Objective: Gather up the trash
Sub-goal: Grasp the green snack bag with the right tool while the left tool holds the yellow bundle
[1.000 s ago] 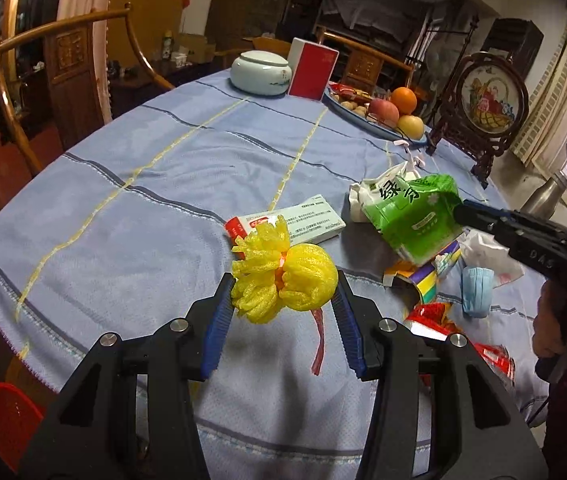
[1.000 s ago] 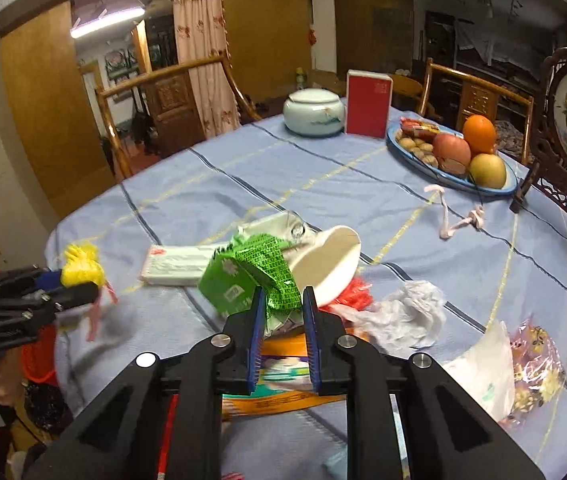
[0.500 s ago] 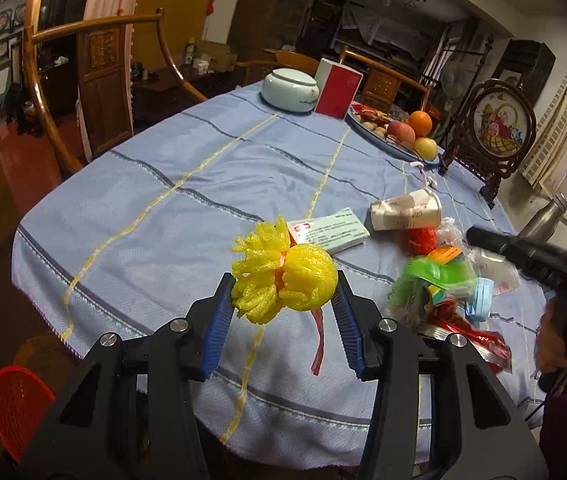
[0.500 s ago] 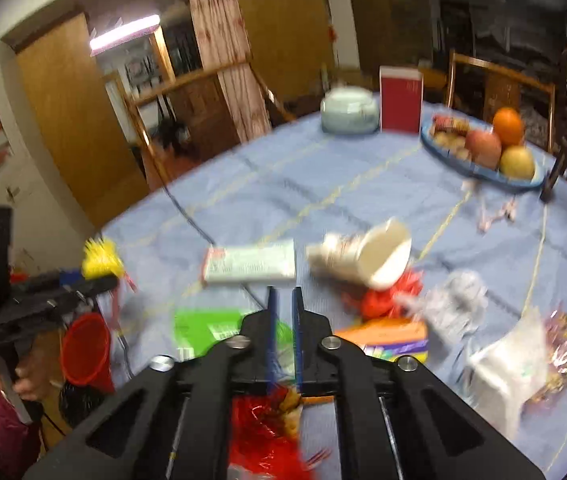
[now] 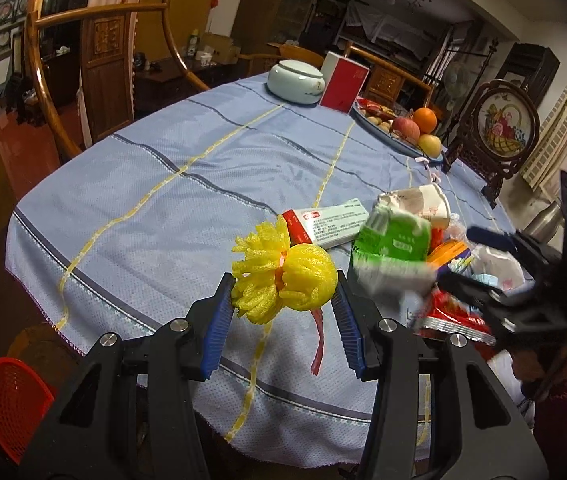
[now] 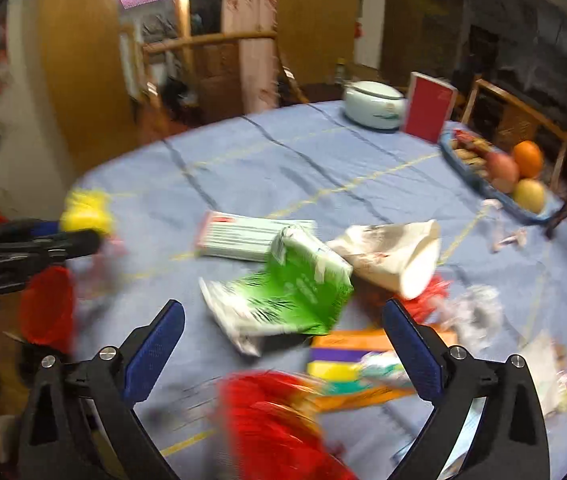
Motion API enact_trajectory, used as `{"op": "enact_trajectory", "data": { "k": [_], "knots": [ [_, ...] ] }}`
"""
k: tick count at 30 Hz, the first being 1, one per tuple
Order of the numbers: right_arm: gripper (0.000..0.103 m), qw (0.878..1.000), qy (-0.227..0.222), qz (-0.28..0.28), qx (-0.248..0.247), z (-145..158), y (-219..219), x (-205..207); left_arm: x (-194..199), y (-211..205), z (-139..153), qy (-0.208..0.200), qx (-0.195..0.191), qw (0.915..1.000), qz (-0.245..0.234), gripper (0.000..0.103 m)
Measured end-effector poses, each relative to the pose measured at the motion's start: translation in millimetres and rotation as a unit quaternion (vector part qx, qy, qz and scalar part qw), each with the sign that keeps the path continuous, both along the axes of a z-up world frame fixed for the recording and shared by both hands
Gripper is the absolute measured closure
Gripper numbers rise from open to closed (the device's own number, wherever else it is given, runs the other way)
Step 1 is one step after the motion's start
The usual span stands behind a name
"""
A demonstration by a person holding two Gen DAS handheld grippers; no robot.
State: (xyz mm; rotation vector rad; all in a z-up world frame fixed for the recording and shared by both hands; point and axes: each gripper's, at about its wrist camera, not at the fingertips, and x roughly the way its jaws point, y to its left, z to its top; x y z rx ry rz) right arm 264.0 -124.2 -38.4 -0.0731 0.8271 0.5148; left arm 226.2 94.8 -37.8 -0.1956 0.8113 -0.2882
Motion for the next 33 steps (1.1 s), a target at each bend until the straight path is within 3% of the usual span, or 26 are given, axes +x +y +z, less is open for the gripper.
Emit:
{"op": "enact_trajectory", "data": {
  "k": [5,9,11,13,15,17,20,22,23,24,26,27,33],
  "knots": [
    [0.006,0.998,0.051,-0.022,0.02,-12.0,-8.7,29.1,-0.2,3.9,-2.3,0.001,0.002,1.0,0.0,0.054],
    [0.008,0.988,0.116,-0.026,0.1,-21.2,-29.5,48.2,3.5,7.6,-4.4,0.002,-0.004,1.0,0.001,0.054],
    [0.008,0.98,0.13,-0.022,0.149,-19.3,-39.9,47.8,5.1,9.2,-5.5,0.004,-0.004,1.0,0.001,0.054],
    [0.008,0.979,0.126,-0.008,0.162,-12.9,-40.1,40.2,6.7,10.1,-6.3,0.006,-0.004,1.0,0.0,0.054],
    [0.008,0.985,0.1,0.009,0.139,-4.9,-32.6,27.5,7.5,10.3,-6.8,0.006,-0.005,1.0,-0.003,0.054],
    [0.008,0.994,0.059,0.029,0.086,2.5,-16.9,14.6,8.3,10.3,-7.6,0.005,-0.006,1.0,-0.004,0.054],
    [0.008,0.998,0.001,0.046,-0.03,-0.9,17.0,7.6,8.4,9.0,-9.0,0.006,-0.007,0.9999,-0.005,0.054],
    [0.017,0.995,0.01,0.053,-0.082,-14.5,35.4,16.6,6.6,8.6,-9.5,0.008,-0.005,1.0,-0.004,0.054],
    [0.051,0.993,0.017,0.046,-0.109,-22.8,40.4,23.1,6.0,9.5,-9.3,0.008,-0.003,1.0,-0.003,0.054],
    [0.061,0.992,0.024,0.043,-0.118,-27.9,41.5,27.2,4.6,10.4,-8.8,0.008,-0.002,1.0,-0.001,0.054],
    [0.069,0.994,0.026,0.025,-0.098,-25.5,33.6,30.7,-0.8,14.6,-6.4,0.006,-0.001,1.0,0.003,0.054],
    [0.079,0.997,0.016,0.015,-0.071,-14.2,23.5,27.7,-3.6,17.4,-4.4,0.004,0.0,1.0,0.005,0.054],
    [0.08,0.999,-0.032,-0.027,-0.004,40.0,-12.9,11.4,-22.3,36.4,12.6,-0.016,-0.004,0.9996,0.025,0.054]
  ]
}}
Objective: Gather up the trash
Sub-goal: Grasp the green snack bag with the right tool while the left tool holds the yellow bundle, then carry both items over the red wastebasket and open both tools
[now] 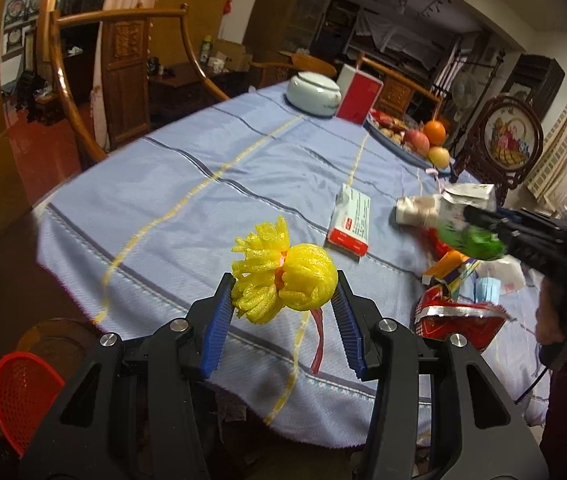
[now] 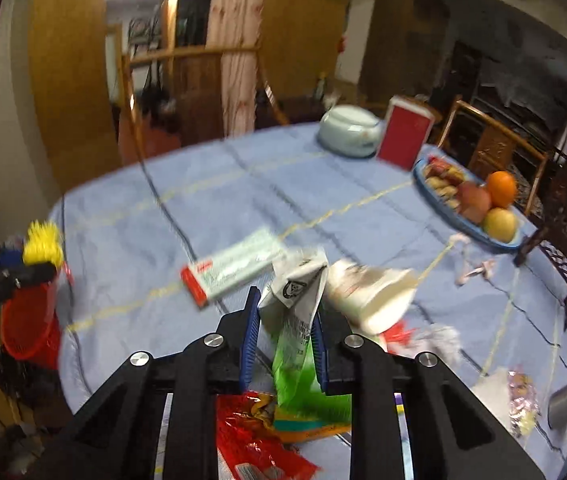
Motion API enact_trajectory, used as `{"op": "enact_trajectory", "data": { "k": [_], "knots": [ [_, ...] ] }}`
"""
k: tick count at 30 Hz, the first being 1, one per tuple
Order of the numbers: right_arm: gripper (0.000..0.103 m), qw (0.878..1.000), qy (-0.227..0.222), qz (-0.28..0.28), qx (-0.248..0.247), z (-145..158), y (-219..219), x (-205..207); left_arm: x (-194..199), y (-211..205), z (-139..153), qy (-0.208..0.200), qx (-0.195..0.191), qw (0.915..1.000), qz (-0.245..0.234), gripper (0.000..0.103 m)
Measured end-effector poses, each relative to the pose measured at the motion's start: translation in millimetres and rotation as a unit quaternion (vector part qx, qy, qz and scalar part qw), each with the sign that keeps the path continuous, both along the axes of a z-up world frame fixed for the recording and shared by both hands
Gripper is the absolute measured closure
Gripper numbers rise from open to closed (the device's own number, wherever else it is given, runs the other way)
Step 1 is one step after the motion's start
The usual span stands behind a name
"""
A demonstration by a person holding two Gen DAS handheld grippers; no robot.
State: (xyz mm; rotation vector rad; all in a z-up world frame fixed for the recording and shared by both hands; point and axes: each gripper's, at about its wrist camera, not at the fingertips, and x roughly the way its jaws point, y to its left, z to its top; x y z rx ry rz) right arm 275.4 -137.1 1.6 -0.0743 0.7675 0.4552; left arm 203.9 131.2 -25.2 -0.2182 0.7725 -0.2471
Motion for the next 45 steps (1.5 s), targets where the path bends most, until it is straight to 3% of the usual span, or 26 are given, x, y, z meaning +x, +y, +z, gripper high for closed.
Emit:
{"op": "enact_trajectory", "data": {
  "k": [5,12,15,21,24,26,28,31,33,36,40,42,45],
  "knots": [
    [0.08,0.996,0.004,0.012,0.085,24.5,-19.0,-20.1,-24.5,16.5,10.2,-0.014,0.001,0.9997,0.018,0.054],
    [0.08,0.987,-0.006,0.058,0.152,45.1,5.7,-58.0,-62.4,67.0,3.7,-0.007,0.009,0.9973,0.073,0.054],
    [0.08,0.98,-0.002,0.089,0.175,52.0,26.4,-72.0,-82.1,105.5,-7.4,0.002,0.007,0.9933,0.115,0.054],
    [0.08,0.97,0.006,0.152,0.189,56.9,83.7,-90.8,-114.5,193.4,-51.0,0.043,-0.013,0.9754,0.216,0.054],
    [0.08,0.965,0.022,0.178,0.19,53.8,117.8,-99.1,-123.7,229.0,-83.6,0.071,-0.027,0.9624,0.261,0.052],
    [0.08,0.962,0.034,0.191,0.191,49.8,138.9,-102.7,-128.3,244.1,-106.7,0.094,-0.029,0.953,0.286,0.044],
    [0.08,0.958,0.052,0.208,0.19,42.9,166.8,-104.5,-135.7,253.7,-124.9,0.109,-0.032,0.9444,0.308,0.021],
    [0.08,0.953,0.075,0.23,0.183,32.1,205.5,-110.0,-151.3,268.1,-141.6,0.111,-0.036,0.9312,0.345,0.013],
    [0.08,0.948,0.089,0.248,0.177,25.8,232.3,-114.9,-158.0,277.0,-150.5,0.118,-0.049,0.9244,0.359,0.013],
    [0.08,0.941,0.11,0.271,0.172,14.5,272.2,-123.5,-176.7,297.1,-160.0,0.118,-0.078,0.9055,0.4,0.013],
    [0.079,0.933,0.138,0.295,0.153,-5.3,329.2,-136.9,-200.6,321.4,-173.3,0.122,-0.082,0.8683,0.474,0.012],
    [0.079,0.928,0.152,0.308,0.143,-16.9,359.9,-143.7,-205.2,331.4,-176.4,0.138,-0.08,0.8568,0.49,0.012],
    [0.078,0.923,0.163,0.322,0.137,-27.7,400.8,-150.8,-219.5,341.9,-169.9,0.125,-0.089,0.8442,0.514,0.012]
  ]
}}
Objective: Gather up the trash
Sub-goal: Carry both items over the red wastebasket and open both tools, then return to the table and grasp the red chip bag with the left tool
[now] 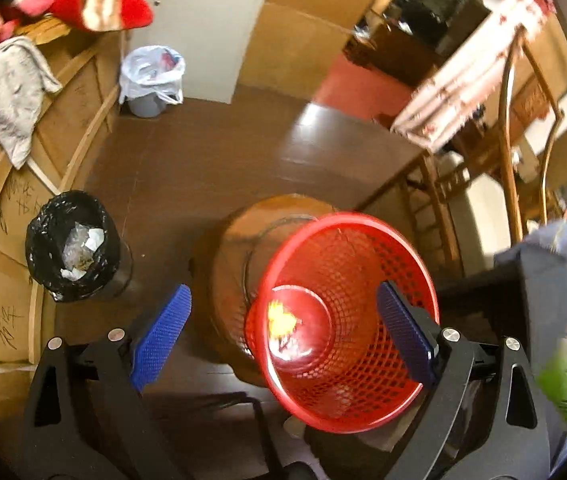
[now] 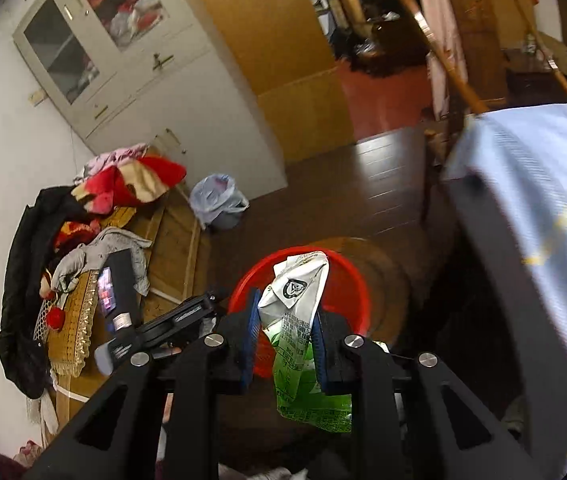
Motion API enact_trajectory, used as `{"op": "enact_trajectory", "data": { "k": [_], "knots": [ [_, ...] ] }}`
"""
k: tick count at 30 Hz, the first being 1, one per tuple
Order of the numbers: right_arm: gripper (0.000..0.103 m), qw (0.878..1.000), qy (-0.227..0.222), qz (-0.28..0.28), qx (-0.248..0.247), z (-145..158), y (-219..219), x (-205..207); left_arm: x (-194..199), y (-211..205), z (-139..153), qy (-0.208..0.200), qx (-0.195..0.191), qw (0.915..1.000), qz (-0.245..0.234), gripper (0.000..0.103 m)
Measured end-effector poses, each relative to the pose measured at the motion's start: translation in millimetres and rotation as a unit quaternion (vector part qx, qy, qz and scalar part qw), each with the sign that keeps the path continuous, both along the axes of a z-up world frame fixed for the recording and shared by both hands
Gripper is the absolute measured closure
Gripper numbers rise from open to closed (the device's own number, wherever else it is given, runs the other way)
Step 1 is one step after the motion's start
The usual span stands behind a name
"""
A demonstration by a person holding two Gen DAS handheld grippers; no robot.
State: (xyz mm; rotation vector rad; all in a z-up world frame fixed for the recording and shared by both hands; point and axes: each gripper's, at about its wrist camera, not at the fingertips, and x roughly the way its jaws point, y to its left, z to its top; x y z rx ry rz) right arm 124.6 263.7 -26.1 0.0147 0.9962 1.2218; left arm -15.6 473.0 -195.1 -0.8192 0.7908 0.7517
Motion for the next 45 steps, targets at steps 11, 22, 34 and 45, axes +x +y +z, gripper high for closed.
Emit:
{"op": "enact_trajectory", "data": {
  "k": [11,22,34,45],
  "knots": [
    [0.043,0.999,0.031,-0.015,-0.001,-21.3,38.7,1.9,-9.5,10.5,6.4,0.009,0.028,0.9993,0.025,0.01],
    [0.017,0.988,-0.051,-0.142,0.025,14.2,-91.6,-3.8,4.3,-25.5,30.3,-0.001,0.076,0.997,-0.015,0.01],
    [0.007,0.936,-0.094,-0.334,0.051,21.9,-293.9,-4.3,49.7,-135.8,56.2,-0.014,0.121,0.9751,-0.186,0.01],
    [0.006,0.866,-0.067,-0.494,0.05,-25.5,-476.9,-2.1,105.4,-285.9,91.8,-0.045,0.118,0.9104,-0.394,0.007]
  ]
}}
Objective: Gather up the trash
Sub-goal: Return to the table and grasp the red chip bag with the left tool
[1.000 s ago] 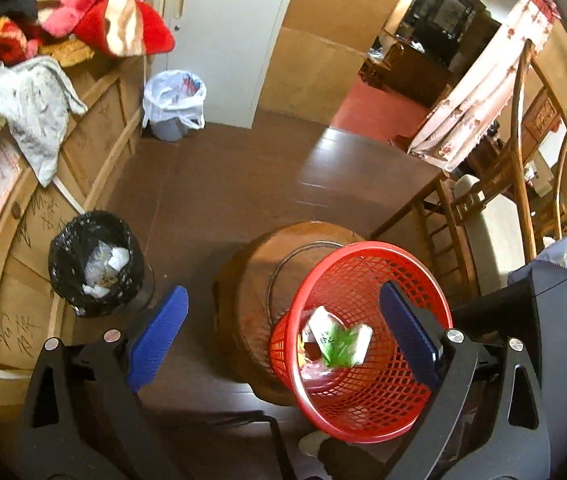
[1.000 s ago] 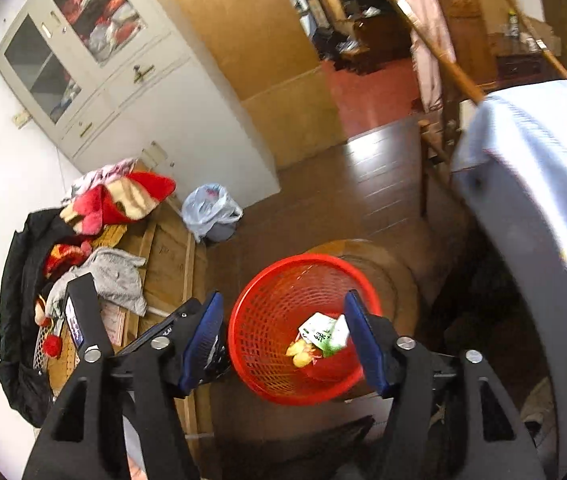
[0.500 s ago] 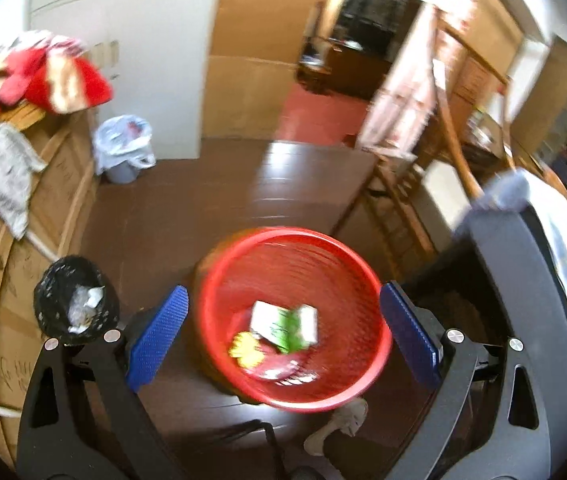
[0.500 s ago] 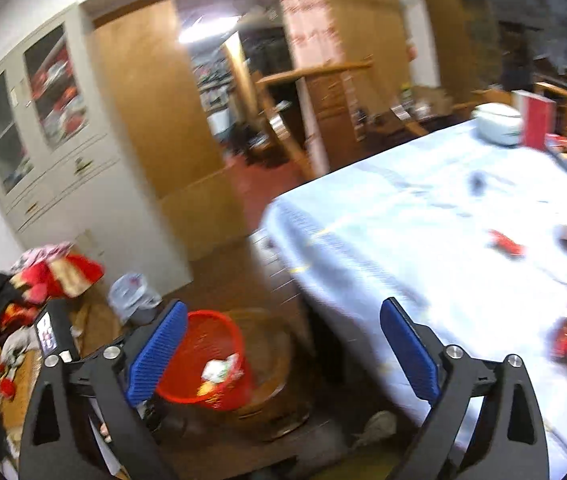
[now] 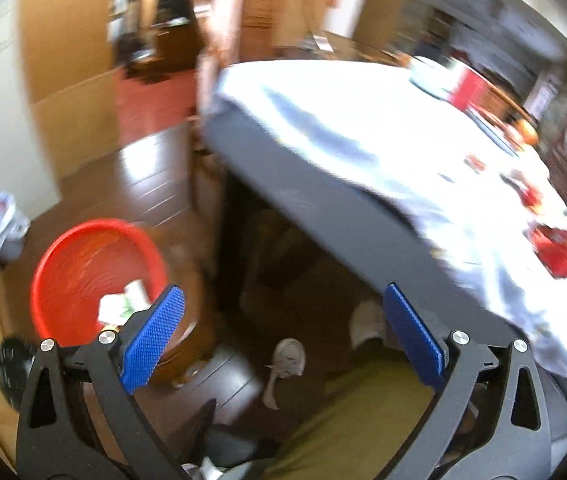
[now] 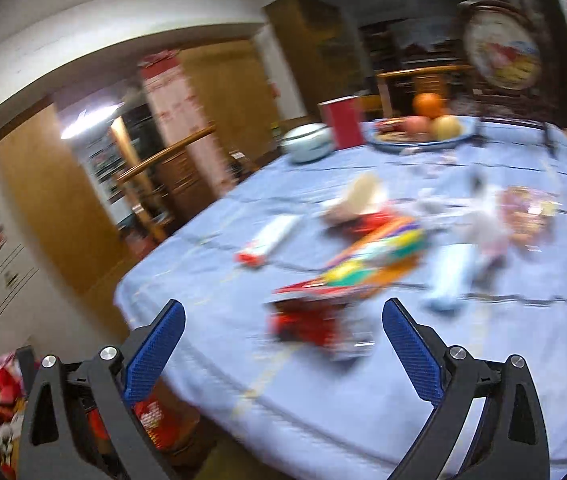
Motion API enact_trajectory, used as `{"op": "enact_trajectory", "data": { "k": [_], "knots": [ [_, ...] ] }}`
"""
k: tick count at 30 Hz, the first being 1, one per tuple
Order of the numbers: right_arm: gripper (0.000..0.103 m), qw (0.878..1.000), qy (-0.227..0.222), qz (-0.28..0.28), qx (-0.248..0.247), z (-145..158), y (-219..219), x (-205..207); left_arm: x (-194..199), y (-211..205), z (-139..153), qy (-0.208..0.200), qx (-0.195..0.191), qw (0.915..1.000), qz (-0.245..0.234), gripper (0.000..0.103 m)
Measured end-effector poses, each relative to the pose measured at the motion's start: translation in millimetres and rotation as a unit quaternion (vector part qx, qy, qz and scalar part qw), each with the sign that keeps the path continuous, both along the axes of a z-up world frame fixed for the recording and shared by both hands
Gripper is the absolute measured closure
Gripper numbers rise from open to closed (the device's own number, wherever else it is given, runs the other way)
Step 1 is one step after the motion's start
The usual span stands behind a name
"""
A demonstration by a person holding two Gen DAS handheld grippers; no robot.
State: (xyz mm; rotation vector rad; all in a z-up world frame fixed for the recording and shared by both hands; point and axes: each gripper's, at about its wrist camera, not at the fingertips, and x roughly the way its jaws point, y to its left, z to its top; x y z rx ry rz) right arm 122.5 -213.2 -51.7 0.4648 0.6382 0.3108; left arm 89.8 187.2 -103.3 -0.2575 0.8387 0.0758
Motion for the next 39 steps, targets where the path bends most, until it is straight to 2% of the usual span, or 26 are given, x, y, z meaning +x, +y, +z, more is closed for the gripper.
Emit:
{"op": "enact_trajectory", "data": {
  "k": [3,6,11,14,16,18,21,24,27,31,34,36,39],
  "knots": [
    [0.006,0.999,0.013,-0.039,-0.002,-14.8,-37.3,3.8,17.7,-52.3,14.1,-0.008,0.019,0.9977,-0.065,0.007],
    [0.006,0.997,0.025,-0.071,-0.009,-28.7,-67.5,10.3,35.0,-103.7,29.4,-0.02,0.018,0.9906,-0.134,0.007],
    [0.006,0.993,0.029,-0.107,-0.033,-38.0,-100.9,16.9,57.0,-191.3,48.2,-0.036,0.019,0.9695,-0.242,0.007],
    [0.006,0.992,0.031,-0.116,-0.032,-40.7,-116.5,23.9,67.8,-244.7,46.2,-0.037,0.042,0.9534,-0.296,0.007],
    [0.006,0.993,0.033,-0.116,-0.02,-44.2,-124.4,29.7,76.8,-272.6,40.1,-0.032,0.068,0.9463,-0.314,0.007],
    [0.006,0.993,0.032,-0.112,-0.011,-48.4,-128.3,35.0,77.5,-288.1,35.4,-0.028,0.085,0.943,-0.321,0.007],
    [0.006,0.994,0.032,-0.107,-0.013,-55.0,-129.4,39.4,83.1,-299.3,27.3,-0.021,0.101,0.9429,-0.317,0.007],
    [0.006,0.995,0.025,-0.094,-0.003,-53.5,-128.0,38.8,96.1,-291.1,23.9,-0.011,0.117,0.9496,-0.291,0.007],
    [0.006,0.996,0.021,-0.083,0.012,-53.5,-128.0,36.8,107.0,-252.2,26.6,0.0,0.114,0.9611,-0.251,0.007],
    [0.006,0.996,0.015,-0.081,0.036,-53.3,-131.4,32.8,108.9,-192.2,37.0,-0.01,0.109,0.9765,-0.186,0.007],
    [0.006,0.997,0.011,-0.068,0.031,-51.5,-126.2,32.3,100.2,-166.3,41.6,-0.009,0.077,0.9823,-0.17,0.007],
    [0.006,0.998,0.006,-0.062,0.02,-48.0,-120.9,31.0,88.2,-167.6,42.6,-0.011,0.055,0.9797,-0.193,0.007],
    [0.006,0.998,-0.002,-0.056,0.009,-44.4,-116.1,27.4,65.4,-195.3,43.2,-0.027,0.062,0.9664,-0.248,0.007]
  ]
}}
